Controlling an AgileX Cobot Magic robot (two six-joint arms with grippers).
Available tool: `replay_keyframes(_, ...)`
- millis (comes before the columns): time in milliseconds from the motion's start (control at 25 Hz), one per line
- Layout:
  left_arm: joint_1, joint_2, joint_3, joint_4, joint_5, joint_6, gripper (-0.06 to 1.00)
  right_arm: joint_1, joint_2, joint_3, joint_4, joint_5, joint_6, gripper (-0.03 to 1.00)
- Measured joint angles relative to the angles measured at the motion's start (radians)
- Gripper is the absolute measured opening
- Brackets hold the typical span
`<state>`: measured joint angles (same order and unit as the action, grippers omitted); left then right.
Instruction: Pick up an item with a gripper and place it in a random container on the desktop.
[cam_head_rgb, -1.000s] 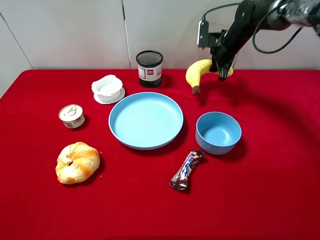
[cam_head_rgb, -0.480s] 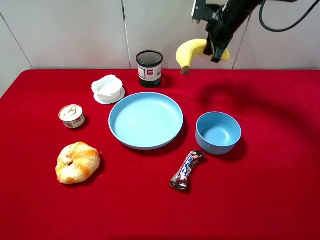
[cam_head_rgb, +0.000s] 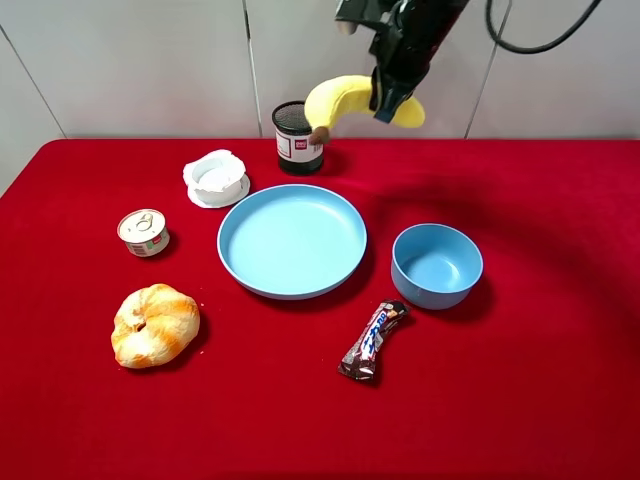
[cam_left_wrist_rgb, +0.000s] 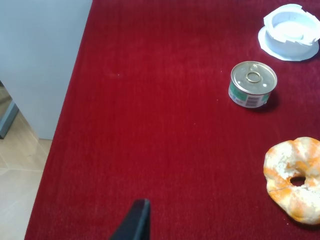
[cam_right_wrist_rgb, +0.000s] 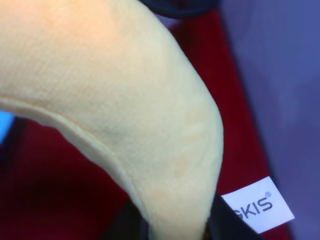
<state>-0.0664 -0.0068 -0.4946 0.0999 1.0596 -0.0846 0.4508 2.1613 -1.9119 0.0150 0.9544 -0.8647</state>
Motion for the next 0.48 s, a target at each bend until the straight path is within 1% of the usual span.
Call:
replay_keyframes(200, 0.0, 0.0, 0.0, 0.0, 0.0, 0.0, 0.98, 0.075, 0.0, 0.0, -0.03, 0.006, 0.096, 0.1)
replay_keyframes(480, 0.0, 0.0, 0.0, 0.0, 0.0, 0.0, 0.98, 0.162, 0.0, 0.0, -0.039, 0.008, 0.176, 0.1)
